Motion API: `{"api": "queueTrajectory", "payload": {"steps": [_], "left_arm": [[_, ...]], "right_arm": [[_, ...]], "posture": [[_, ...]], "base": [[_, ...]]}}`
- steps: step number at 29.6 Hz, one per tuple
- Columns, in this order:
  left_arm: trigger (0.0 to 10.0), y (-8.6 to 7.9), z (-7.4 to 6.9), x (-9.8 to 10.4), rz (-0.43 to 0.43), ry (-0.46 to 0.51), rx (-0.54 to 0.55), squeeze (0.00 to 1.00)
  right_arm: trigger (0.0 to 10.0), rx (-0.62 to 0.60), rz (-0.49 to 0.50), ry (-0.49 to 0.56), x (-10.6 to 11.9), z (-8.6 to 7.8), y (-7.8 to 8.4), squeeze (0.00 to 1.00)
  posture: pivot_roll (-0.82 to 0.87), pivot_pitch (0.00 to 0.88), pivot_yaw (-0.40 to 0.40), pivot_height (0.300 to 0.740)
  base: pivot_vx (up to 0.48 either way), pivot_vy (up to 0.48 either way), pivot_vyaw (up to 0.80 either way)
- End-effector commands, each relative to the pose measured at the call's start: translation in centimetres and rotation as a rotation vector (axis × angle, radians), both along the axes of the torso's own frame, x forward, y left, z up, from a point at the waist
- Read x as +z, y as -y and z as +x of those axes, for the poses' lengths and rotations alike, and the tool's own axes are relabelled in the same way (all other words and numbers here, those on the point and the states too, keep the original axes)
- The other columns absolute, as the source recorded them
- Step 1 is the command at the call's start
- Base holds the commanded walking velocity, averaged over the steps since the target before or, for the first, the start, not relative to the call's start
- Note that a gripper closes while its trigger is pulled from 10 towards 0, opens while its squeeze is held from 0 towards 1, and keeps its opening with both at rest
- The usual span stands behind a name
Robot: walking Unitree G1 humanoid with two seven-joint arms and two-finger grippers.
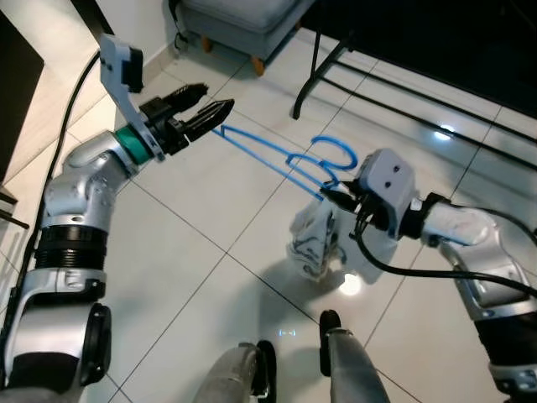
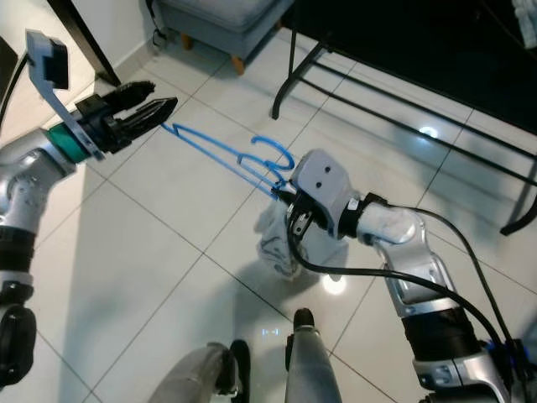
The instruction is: Hang hanger
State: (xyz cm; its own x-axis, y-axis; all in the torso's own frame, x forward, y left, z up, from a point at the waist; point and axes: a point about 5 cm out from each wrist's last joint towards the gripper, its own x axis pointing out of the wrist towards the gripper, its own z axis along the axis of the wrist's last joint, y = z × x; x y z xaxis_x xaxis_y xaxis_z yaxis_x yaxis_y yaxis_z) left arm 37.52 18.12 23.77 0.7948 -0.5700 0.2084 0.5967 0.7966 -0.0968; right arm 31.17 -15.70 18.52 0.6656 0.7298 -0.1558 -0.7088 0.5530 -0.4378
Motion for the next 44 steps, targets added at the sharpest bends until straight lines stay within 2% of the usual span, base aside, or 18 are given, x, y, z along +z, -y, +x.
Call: {"api": "queueTrajectory", "payload": {"steps": [1, 2, 5, 7, 12, 13, 16, 17, 18, 20, 24, 25, 27, 29, 35, 37, 44], "left_arm": [[10.0, -0.8, -0.4, -5.6, 0.034, -0.156, 0.174, 0.00], [10.0, -0.8, -0.4, -5.6, 0.034, -0.156, 0.174, 0.00], [10.0, -0.1, -1.8, -7.9, 0.044, -0.248, 0.216, 0.00], [10.0, 0.4, -2.7, -8.8, 0.040, -0.294, 0.207, 0.00], [10.0, 0.6, -3.7, -9.3, 0.010, -0.327, 0.215, 0.00], [10.0, 0.2, -3.7, -9.2, -0.053, -0.357, 0.240, 0.00], [10.0, 0.1, -3.9, -9.2, -0.063, -0.390, 0.234, 0.00], [10.0, 0.6, -4.2, -9.5, -0.012, -0.393, 0.200, 0.00], [10.0, 0.6, -4.2, -9.5, -0.012, -0.393, 0.200, 0.00], [10.0, 2.2, -4.6, -10.7, 0.064, -0.440, 0.135, 0.00], [10.0, 3.2, -4.5, -11.4, 0.038, -0.504, 0.127, 0.00], [10.0, 3.9, -4.3, -11.8, 0.047, -0.547, 0.118, 0.00], [10.0, 3.9, -4.3, -11.8, 0.047, -0.547, 0.118, 0.00], [10.0, 5.2, -3.9, -12.5, 0.078, -0.608, 0.090, 0.00], [10.0, 6.3, -3.5, -12.5, 0.079, -0.632, 0.070, 0.00], [10.0, 6.8, -3.4, -12.7, 0.115, -0.627, 0.064, 0.00], [10.0, 6.6, -3.4, -13.8, 0.208, -0.627, 0.096, 0.00]], "right_arm": [[0.0, 0.047, 0.052, 0.002, -0.8, 0.0, -1.8, 0.00], [0.0, 0.047, 0.052, 0.002, -0.8, 0.0, -1.8, 0.00], [0.0, 0.066, 0.073, 0.013, -0.6, 0.4, -3.0, 0.00], [0.0, 0.080, 0.068, 0.034, -0.2, 0.6, -3.5, 0.00], [0.0, 0.097, 0.064, 0.077, 0.7, 1.1, -4.1, 0.00], [0.0, 0.102, 0.049, 0.096, 1.0, 1.3, -4.1, 0.00], [0.0, 0.112, 0.020, 0.122, 1.4, 1.5, -4.0, 0.00], [0.0, 0.124, 0.005, 0.133, 1.6, 1.5, -4.0, 0.00], [0.0, 0.124, 0.005, 0.133, 1.6, 1.5, -4.0, 0.00], [0.0, 0.168, -0.008, 0.156, 2.6, 1.5, -4.2, 0.00], [0.0, 0.215, -0.024, 0.168, 3.3, 1.2, -4.6, 0.00], [0.0, 0.245, -0.043, 0.168, 3.5, 0.9, -4.8, 0.00], [0.0, 0.245, -0.043, 0.168, 3.5, 0.9, -4.8, 0.00], [0.0, 0.292, -0.067, 0.172, 3.7, 0.5, -5.4, 0.00], [0.0, 0.321, -0.065, 0.185, 4.0, 0.4, -6.2, 0.00], [0.0, 0.329, -0.056, 0.196, 4.3, 0.3, -6.6, 0.00], [0.0, 0.352, -0.038, 0.231, 5.7, 0.1, -7.1, 0.00]], "posture": [[-0.14, 0.260, 0.102, 0.737], [-0.14, 0.260, 0.102, 0.737], [-0.13, 0.252, 0.084, 0.737], [-0.13, 0.252, 0.084, 0.737], [-0.12, 0.247, 0.077, 0.737], [-0.12, 0.243, 0.082, 0.737], [-0.12, 0.236, 0.089, 0.737], [-0.12, 0.236, 0.089, 0.737], [-0.12, 0.236, 0.089, 0.737], [-0.13, 0.233, 0.093, 0.737], [-0.13, 0.236, 0.093, 0.737], [-0.13, 0.235, 0.095, 0.737], [-0.13, 0.235, 0.095, 0.737], [-0.14, 0.239, 0.101, 0.737], [-0.14, 0.242, 0.102, 0.737], [-0.14, 0.246, 0.107, 0.737], [-0.15, 0.254, 0.117, 0.737]], "base": [[0.000, 0.000, 0.00], [0.000, 0.000, 0.00], [0.000, 0.000, 0.00], [0.000, 0.000, 0.00], [0.000, 0.000, 0.00], [0.000, 0.000, 0.00], [0.000, 0.000, 0.00], [0.000, 0.000, 0.00], [0.000, 0.000, 0.00], [0.000, 0.000, 0.00], [0.000, 0.000, 0.00], [0.000, 0.000, 0.00], [0.000, 0.000, 0.00], [0.000, 0.000, 0.00], [0.000, 0.000, 0.00], [0.000, 0.000, 0.00], [0.000, 0.000, 0.00]]}}
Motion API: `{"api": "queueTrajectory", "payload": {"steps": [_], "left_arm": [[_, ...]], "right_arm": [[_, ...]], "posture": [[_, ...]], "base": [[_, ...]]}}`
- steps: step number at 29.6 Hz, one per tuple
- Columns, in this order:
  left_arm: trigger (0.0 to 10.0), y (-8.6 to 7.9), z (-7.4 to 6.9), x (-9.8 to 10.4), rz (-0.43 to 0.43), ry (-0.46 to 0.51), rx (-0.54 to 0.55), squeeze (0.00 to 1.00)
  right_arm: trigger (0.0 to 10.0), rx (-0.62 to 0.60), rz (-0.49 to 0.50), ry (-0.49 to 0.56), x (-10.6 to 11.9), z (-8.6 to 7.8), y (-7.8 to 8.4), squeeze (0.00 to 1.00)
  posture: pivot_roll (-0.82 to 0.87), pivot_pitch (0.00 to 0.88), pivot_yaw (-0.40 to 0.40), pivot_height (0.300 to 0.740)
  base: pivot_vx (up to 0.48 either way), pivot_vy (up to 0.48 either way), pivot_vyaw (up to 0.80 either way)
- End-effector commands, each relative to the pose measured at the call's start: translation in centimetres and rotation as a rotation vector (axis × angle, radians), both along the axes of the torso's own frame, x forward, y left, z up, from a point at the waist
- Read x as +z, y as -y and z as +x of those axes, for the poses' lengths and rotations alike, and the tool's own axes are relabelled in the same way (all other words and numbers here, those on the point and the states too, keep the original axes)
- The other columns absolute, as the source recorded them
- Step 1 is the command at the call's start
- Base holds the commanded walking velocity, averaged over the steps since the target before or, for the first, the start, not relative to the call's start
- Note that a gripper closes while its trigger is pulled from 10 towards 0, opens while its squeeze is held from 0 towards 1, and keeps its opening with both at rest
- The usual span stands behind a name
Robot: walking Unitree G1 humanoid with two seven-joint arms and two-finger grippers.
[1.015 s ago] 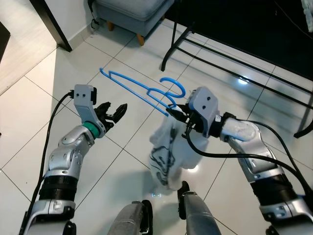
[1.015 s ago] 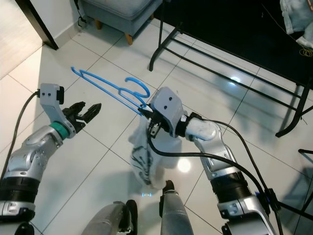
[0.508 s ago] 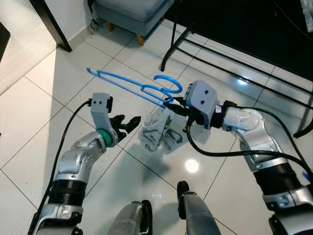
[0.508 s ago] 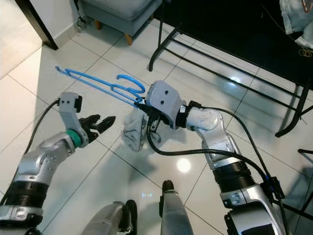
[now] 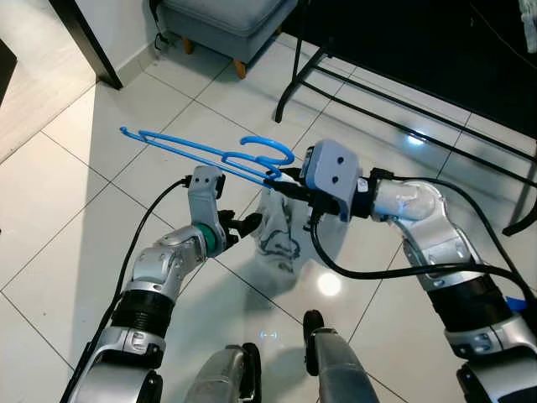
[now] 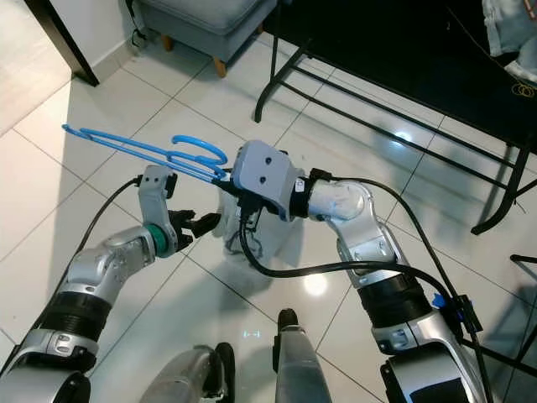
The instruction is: Hang hanger
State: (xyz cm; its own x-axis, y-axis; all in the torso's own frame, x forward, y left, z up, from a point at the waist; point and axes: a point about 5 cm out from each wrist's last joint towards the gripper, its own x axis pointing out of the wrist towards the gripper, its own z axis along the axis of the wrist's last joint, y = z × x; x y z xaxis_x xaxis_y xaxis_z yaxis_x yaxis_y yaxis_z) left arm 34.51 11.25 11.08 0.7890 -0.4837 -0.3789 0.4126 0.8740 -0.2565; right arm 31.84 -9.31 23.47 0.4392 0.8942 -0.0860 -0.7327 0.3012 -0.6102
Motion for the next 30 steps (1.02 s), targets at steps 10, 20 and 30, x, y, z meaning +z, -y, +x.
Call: {"api": "queueTrajectory", "payload": {"steps": [10, 20, 30], "left_arm": [[10.0, -0.6, -0.5, -2.0, 0.105, -0.015, -0.012, 0.00], [0.0, -0.5, -0.4, -3.1, 0.142, -0.023, -0.015, 0.00], [0.0, -1.0, 0.1, -3.2, 0.209, 0.014, 0.013, 0.00]], "right_arm": [[0.0, 0.078, 0.039, 0.050, 2.5, -1.0, -0.9, 0.00], [0.0, 0.103, 0.084, 0.075, 4.5, -1.7, -1.2, 0.00], [0.0, 0.096, 0.091, 0.076, 4.9, -2.0, -0.8, 0.00]], "posture": [[-0.15, 0.258, 0.122, 0.737], [-0.16, 0.260, 0.138, 0.737], [-0.17, 0.262, 0.145, 0.737]], "base": [[0.000, 0.000, 0.00], [0.000, 0.000, 0.00], [0.000, 0.000, 0.00]]}}
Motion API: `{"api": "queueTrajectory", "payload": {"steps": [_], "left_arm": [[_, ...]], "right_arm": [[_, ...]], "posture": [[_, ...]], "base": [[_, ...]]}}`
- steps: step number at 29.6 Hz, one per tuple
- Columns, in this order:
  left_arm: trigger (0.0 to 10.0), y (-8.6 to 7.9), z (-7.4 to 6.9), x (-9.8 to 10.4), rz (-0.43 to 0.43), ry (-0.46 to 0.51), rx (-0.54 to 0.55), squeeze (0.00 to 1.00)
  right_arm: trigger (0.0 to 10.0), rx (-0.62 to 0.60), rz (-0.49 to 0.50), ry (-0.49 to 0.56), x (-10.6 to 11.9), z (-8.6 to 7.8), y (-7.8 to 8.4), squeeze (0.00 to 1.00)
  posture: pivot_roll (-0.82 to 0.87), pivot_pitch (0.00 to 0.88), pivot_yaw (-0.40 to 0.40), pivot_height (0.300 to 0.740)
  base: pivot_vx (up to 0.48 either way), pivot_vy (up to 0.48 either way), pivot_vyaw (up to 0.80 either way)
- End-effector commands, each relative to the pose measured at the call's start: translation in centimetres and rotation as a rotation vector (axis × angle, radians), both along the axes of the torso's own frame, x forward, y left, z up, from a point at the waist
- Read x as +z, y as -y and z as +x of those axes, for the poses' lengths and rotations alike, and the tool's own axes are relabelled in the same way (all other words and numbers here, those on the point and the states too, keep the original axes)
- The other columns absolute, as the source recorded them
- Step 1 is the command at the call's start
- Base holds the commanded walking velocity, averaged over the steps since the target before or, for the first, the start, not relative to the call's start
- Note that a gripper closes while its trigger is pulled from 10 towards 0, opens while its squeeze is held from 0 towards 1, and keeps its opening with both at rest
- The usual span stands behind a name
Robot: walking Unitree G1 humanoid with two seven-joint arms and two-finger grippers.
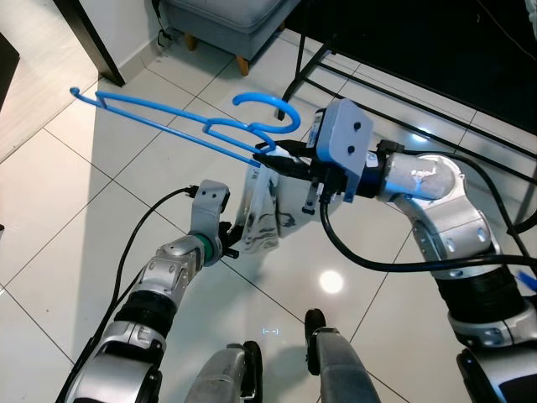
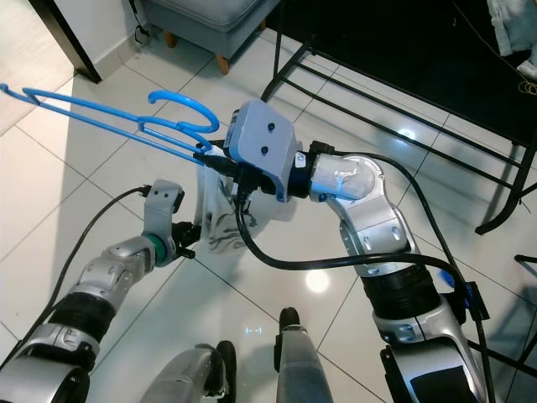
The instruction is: Hang hanger
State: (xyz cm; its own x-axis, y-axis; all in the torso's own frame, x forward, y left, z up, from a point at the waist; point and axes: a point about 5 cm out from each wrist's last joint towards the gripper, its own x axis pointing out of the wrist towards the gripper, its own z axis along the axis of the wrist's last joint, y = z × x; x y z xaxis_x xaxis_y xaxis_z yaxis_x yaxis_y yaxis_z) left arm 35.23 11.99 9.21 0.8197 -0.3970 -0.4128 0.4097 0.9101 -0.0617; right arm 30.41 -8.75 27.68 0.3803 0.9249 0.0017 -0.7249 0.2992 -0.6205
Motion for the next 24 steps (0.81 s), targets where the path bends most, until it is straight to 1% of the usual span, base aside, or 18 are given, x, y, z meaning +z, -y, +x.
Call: {"api": "queueTrajectory", "payload": {"steps": [1, 7, 8, 9, 10, 13, 14, 15, 16, 17, 18, 19, 20, 21, 22, 24], "left_arm": [[0.0, -0.3, -0.5, -1.3, 0.024, -0.040, 0.011, 0.00], [0.0, -0.5, -0.1, -0.8, 0.021, -0.009, 0.042, 0.00], [0.0, -1.2, 0.4, -0.1, 0.053, 0.036, 0.088, 0.00], [0.0, -1.2, 0.4, -0.1, 0.053, 0.036, 0.088, 0.00], [0.0, -2.0, 0.8, 0.5, 0.102, 0.074, 0.139, 0.00], [0.0, -2.0, 0.8, 0.5, 0.102, 0.074, 0.139, 0.00], [0.0, -3.2, 1.3, 1.6, 0.167, 0.138, 0.176, 0.00], [0.0, -3.2, 1.3, 1.6, 0.167, 0.138, 0.176, 0.00], [5.5, -4.5, 1.8, 3.2, 0.238, 0.212, 0.198, 0.00], [10.0, -6.7, 2.5, 6.5, 0.303, 0.322, 0.216, 0.00], [10.0, -6.7, 2.5, 6.5, 0.303, 0.322, 0.216, 0.00], [10.0, -8.0, 2.8, 8.8, 0.342, 0.392, 0.222, 0.00], [10.0, -9.1, 3.0, 11.3, 0.378, 0.460, 0.217, 0.00], [10.0, -9.1, 3.0, 11.3, 0.378, 0.460, 0.217, 0.00], [10.0, -9.9, 3.2, 13.0, 0.409, 0.508, 0.215, 0.00], [10.0, -9.9, 3.2, 13.0, 0.409, 0.508, 0.215, 0.00]], "right_arm": [[0.0, 0.026, 0.016, 0.031, 0.8, -0.6, -0.2, 0.00], [0.0, 0.014, 0.011, 0.030, 0.8, -0.6, 0.0, 0.00], [0.0, -0.002, -0.013, 0.028, 0.3, -0.7, 0.3, 0.00], [0.0, -0.002, -0.013, 0.028, 0.3, -0.7, 0.3, 0.00], [0.0, -0.013, -0.036, 0.020, -0.4, -0.8, 0.6, 0.00], [0.0, -0.013, -0.036, 0.020, -0.4, -0.8, 0.6, 0.00], [0.0, -0.025, -0.085, 0.010, -1.6, -1.0, 1.1, 0.00], [0.0, -0.025, -0.085, 0.010, -1.6, -1.0, 1.1, 0.00], [0.0, -0.033, -0.135, -0.008, -2.8, -1.4, 1.7, 0.00], [0.0, -0.053, -0.207, -0.028, -4.5, -1.8, 2.7, 0.00], [0.0, -0.053, -0.207, -0.028, -4.5, -1.8, 2.7, 0.00], [0.0, -0.064, -0.254, -0.042, -5.6, -2.2, 3.4, 0.00], [0.0, -0.095, -0.284, -0.057, -6.3, -2.3, 4.3, 0.00], [0.0, -0.095, -0.284, -0.057, -6.3, -2.3, 4.3, 0.00], [0.0, -0.124, -0.299, -0.066, -6.7, -2.2, 4.9, 0.00], [0.0, -0.124, -0.299, -0.066, -6.7, -2.2, 4.9, 0.00]], "posture": [[-0.17, 0.264, 0.147, 0.737], [-0.16, 0.264, 0.152, 0.737], [-0.16, 0.265, 0.153, 0.737], [-0.16, 0.265, 0.153, 0.737], [-0.15, 0.265, 0.157, 0.737], [-0.15, 0.265, 0.157, 0.737], [-0.14, 0.269, 0.163, 0.737], [-0.14, 0.269, 0.163, 0.737], [-0.13, 0.271, 0.167, 0.737], [-0.11, 0.269, 0.180, 0.737], [-0.11, 0.269, 0.180, 0.737], [-0.11, 0.269, 0.180, 0.737], [-0.10, 0.265, 0.194, 0.737], [-0.10, 0.265, 0.194, 0.737], [-0.10, 0.263, 0.196, 0.737], [-0.10, 0.263, 0.196, 0.737]], "base": [[0.000, 0.000, 0.00], [0.000, 0.000, 0.00], [0.000, 0.000, 0.00], [0.000, 0.000, 0.00], [0.000, 0.000, 0.00], [0.000, 0.000, 0.00], [0.000, 0.000, 0.00], [0.000, 0.000, 0.00], [0.000, 0.000, 0.00], [0.000, 0.000, 0.00], [0.000, 0.000, 0.00], [0.000, 0.000, 0.00], [0.000, 0.000, 0.00], [0.000, 0.000, 0.00], [0.000, 0.000, 0.00], [0.000, 0.000, 0.00]]}}
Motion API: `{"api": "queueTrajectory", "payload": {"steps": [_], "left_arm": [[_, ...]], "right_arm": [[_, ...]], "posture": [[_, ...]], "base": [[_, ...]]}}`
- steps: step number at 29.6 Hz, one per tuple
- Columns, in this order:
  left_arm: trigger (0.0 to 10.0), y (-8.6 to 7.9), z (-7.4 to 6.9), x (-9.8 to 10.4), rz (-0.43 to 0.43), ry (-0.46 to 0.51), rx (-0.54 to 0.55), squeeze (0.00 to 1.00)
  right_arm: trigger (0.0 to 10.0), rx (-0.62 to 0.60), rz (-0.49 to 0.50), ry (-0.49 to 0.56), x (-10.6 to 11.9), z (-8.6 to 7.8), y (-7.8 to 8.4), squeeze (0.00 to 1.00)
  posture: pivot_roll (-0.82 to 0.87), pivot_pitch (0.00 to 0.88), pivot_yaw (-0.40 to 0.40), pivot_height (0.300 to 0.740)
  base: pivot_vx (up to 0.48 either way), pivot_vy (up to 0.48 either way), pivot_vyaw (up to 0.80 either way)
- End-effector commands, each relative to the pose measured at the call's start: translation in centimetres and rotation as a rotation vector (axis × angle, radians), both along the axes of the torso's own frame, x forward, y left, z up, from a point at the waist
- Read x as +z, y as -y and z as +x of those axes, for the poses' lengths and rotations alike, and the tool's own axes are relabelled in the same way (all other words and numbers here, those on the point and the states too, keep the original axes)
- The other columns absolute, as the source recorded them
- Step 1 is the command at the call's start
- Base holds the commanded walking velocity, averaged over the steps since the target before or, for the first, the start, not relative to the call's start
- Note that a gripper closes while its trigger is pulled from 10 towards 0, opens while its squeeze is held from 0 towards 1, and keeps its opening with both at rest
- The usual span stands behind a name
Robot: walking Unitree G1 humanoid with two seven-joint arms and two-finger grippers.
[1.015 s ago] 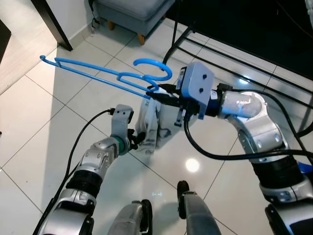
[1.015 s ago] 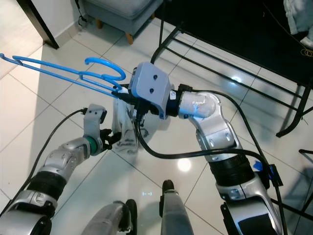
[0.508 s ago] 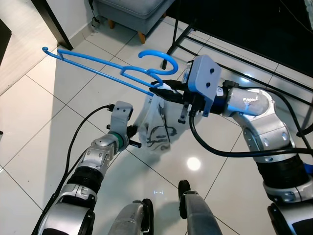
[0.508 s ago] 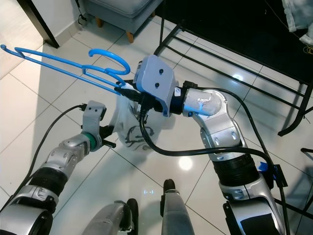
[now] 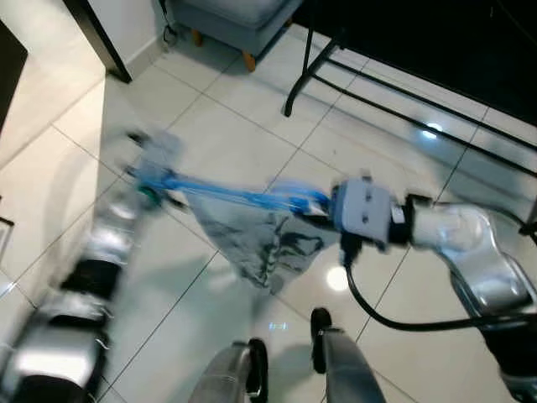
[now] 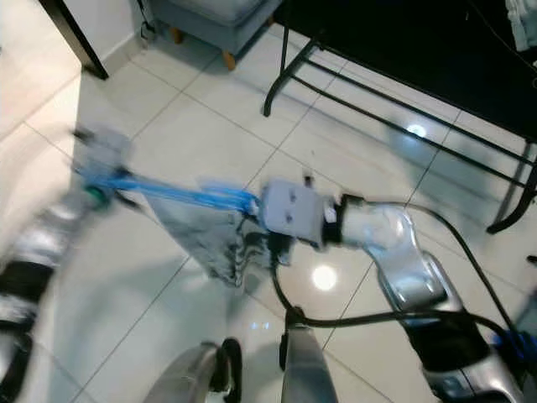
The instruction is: Hang hanger
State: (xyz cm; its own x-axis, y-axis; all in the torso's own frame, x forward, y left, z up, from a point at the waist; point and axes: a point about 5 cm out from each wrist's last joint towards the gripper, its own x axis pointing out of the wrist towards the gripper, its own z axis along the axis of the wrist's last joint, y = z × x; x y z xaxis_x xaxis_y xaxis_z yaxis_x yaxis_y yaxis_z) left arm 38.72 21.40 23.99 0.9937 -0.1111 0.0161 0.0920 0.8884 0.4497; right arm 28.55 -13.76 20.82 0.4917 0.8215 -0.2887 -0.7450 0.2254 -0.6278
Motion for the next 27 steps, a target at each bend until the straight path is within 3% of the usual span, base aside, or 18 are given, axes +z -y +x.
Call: {"api": "queueTrajectory", "payload": {"steps": [1, 6, 9, 13, 16, 17, 19, 27], "left_arm": [[10.0, -0.9, -0.2, -0.8, 0.040, -0.032, 0.016, 0.00], [10.0, -2.2, 0.3, 0.0, 0.097, -0.020, 0.050, 0.00], [10.0, -2.1, 0.3, 0.0, 0.110, -0.020, 0.044, 0.00], [10.0, -1.6, 0.2, 0.3, 0.112, -0.011, 0.017, 0.00], [10.0, -0.4, 0.2, 2.1, 0.056, 0.074, -0.029, 0.00], [10.0, 0.5, 0.2, 3.7, -0.001, 0.152, -0.047, 0.00], [10.0, 0.6, 0.2, 4.1, -0.013, 0.169, -0.049, 0.00], [10.0, 1.0, 0.6, 6.5, -0.012, 0.242, -0.039, 0.00]], "right_arm": [[0.0, 0.001, -0.018, 0.018, 0.1, -0.2, 0.3, 0.00], [0.0, -0.018, -0.044, -0.012, 0.2, -0.7, 1.8, 0.00], [0.0, -0.033, -0.077, -0.018, -0.1, -0.8, 2.3, 0.00], [0.0, -0.059, -0.109, -0.020, -0.6, -0.8, 2.7, 0.00], [0.0, -0.090, -0.105, 0.006, -0.8, -0.1, 2.6, 0.00], [0.0, -0.115, -0.062, 0.055, -0.1, 0.7, 2.1, 0.00], [0.0, -0.121, -0.048, 0.071, 0.2, 0.9, 2.0, 0.00], [0.0, -0.136, 0.015, 0.278, 5.4, 2.9, 1.4, 0.00]], "posture": [[-0.10, 0.261, 0.197, 0.737], [-0.09, 0.262, 0.206, 0.737], [-0.10, 0.264, 0.206, 0.737], [-0.10, 0.258, 0.209, 0.737], [-0.11, 0.248, 0.206, 0.737], [-0.11, 0.240, 0.206, 0.737], [-0.11, 0.240, 0.206, 0.737], [-0.11, 0.197, 0.179, 0.737]], "base": [[0.000, 0.000, 0.00], [0.000, 0.000, 0.00], [0.000, 0.000, 0.00], [0.000, 0.000, 0.00], [0.000, 0.000, 0.00], [0.000, 0.000, 0.00], [0.000, 0.000, 0.00], [0.000, 0.000, 0.00]]}}
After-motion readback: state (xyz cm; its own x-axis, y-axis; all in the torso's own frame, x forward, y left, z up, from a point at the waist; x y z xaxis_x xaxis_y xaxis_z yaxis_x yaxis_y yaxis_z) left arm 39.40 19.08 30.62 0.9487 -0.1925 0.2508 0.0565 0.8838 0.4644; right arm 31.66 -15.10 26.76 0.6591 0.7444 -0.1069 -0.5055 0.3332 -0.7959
